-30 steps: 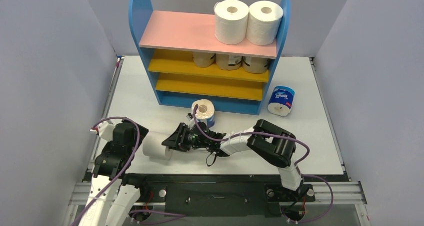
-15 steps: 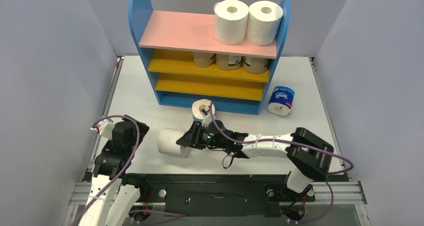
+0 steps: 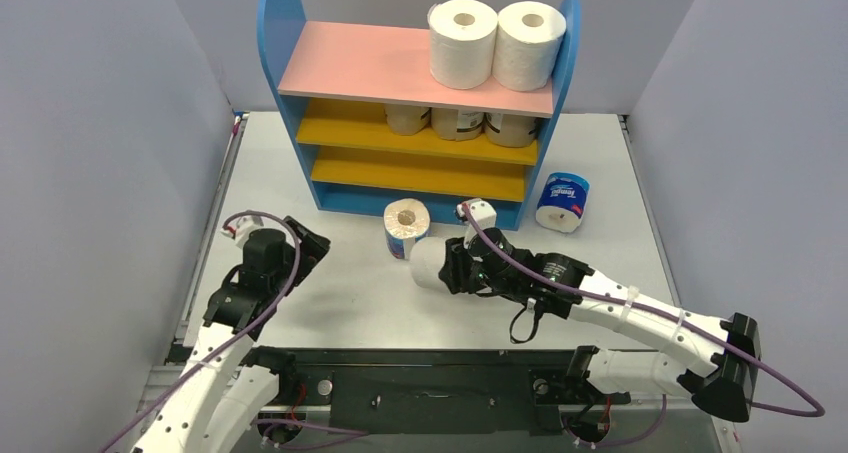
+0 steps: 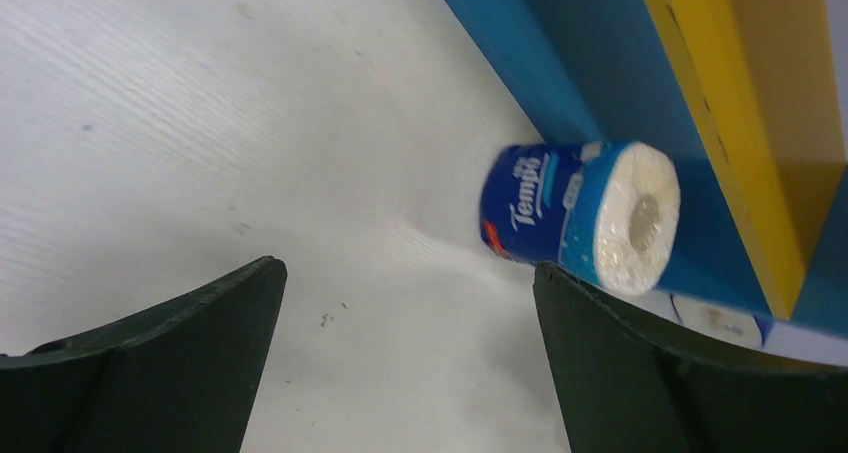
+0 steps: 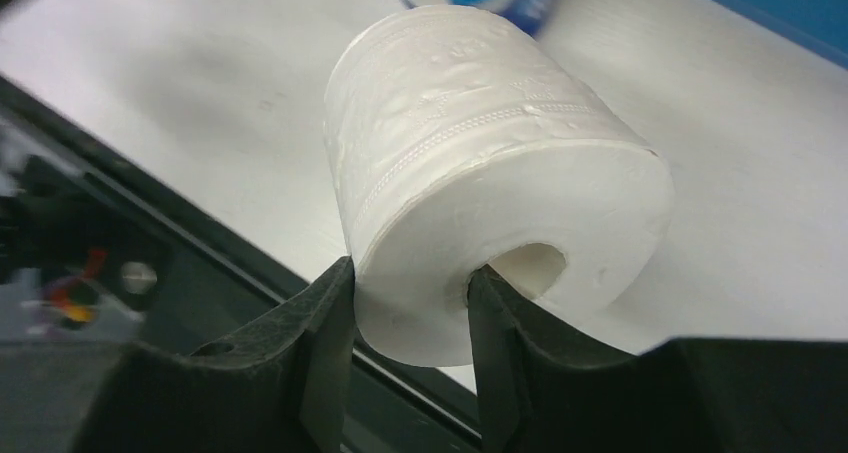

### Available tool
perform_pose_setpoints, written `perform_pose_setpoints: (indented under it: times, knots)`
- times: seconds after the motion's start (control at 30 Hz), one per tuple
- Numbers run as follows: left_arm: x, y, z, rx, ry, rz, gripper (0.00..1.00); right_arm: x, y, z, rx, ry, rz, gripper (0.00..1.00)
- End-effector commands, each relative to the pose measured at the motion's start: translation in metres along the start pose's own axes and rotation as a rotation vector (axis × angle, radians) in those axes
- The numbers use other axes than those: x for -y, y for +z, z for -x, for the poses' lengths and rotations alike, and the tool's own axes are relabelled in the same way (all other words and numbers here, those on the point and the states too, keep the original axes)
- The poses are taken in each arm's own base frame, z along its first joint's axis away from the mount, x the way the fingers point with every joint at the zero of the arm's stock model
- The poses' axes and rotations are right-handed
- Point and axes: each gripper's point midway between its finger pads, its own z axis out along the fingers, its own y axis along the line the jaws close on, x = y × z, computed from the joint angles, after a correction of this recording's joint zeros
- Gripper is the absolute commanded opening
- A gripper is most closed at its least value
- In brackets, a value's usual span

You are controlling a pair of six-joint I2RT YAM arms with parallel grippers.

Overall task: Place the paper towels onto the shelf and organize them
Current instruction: Place the paper towel at the center of the board.

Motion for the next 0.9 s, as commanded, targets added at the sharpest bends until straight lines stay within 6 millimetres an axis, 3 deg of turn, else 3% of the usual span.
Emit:
perform_pose_setpoints:
  times: [0.0, 0.13, 0.27, 0.47, 0.63, 0.87]
  knots:
    - [0.060, -0.005, -0.012, -0.034, 0.082, -0.242, 0.94, 0.073, -0.038, -0.015, -0.118, -0.280, -0.314, 0.23]
    - [0.086, -0.011, -0.037, -0.083, 0.160, -0.333, 0.94, 0.091, -0.045, -0.028, -0.198, -0.385, -0.388, 0.23]
    - [0.096, -0.010, -0.056, -0.127, 0.201, -0.371, 0.95, 0.090, -0.040, -0.039, -0.257, -0.447, -0.393, 0.23]
    - [0.098, -0.008, -0.073, -0.154, 0.241, -0.369, 0.95, 0.086, -0.023, -0.055, -0.338, -0.525, -0.398, 0.23]
    - [0.096, -0.008, -0.078, -0.161, 0.257, -0.372, 0.95, 0.067, -0.013, -0.058, -0.355, -0.586, -0.351, 0.24]
    - [0.090, -0.006, -0.080, -0.158, 0.265, -0.363, 0.95, 0.054, 0.002, -0.069, -0.394, -0.651, -0.347, 0.33]
